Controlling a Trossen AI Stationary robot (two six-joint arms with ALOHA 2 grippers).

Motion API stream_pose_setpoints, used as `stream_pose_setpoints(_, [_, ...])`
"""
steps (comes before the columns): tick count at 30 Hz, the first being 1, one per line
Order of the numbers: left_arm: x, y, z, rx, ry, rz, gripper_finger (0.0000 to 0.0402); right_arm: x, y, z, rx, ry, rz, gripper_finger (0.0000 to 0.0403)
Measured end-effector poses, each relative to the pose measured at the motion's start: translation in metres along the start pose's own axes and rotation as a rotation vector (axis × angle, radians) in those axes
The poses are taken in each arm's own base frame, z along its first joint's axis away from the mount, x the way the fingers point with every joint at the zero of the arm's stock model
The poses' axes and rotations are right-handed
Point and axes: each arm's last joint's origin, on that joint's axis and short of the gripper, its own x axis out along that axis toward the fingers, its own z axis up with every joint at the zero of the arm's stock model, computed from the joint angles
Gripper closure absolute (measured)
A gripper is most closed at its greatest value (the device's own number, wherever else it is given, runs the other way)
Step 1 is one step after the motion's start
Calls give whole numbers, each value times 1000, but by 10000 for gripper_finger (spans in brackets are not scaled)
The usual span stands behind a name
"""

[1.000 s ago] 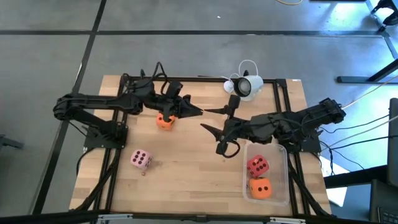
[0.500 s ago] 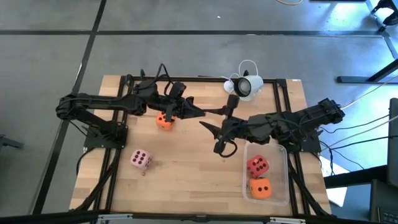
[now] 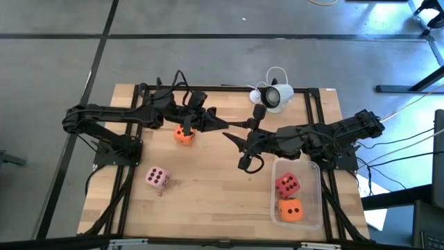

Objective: Pick & Place Dice
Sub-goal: Put the small yellow die into the transparent bin

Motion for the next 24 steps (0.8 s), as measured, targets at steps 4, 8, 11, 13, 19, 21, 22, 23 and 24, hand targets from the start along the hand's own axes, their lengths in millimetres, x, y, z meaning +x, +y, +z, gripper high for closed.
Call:
stream_pose_setpoints(4, [0,0,0,0,2,-3,393,1,-1,0,2,1,-4,258])
stream_pose_setpoints(8, [0,0,0,-1,4,-4,393,1,-2,-1,1,3,-6,258])
stream_pose_setpoints(11, [0,0,0,-1,7,-5,393,1,-2,-1,0,3,-6,262])
stream_pose_setpoints(13, [0,0,0,-1,8,-6,393,2,-2,-1,1,5,-8,271])
stream_pose_setpoints(19, [0,0,-1,-5,19,-5,393,3,-4,-2,-3,10,-16,335])
stream_pose_setpoints(21, [0,1,-1,-8,21,-5,393,3,-4,-2,-14,12,-16,355])
stream_pose_setpoints(22, [0,0,-1,-8,21,-5,393,3,-4,-2,-18,12,-16,356])
stream_pose_setpoints(23, [0,0,-1,-7,21,-5,393,3,-4,-2,-26,12,-16,356])
stream_pose_setpoints(24, [0,0,-1,-7,20,-5,392,3,-4,-2,-32,14,-20,356])
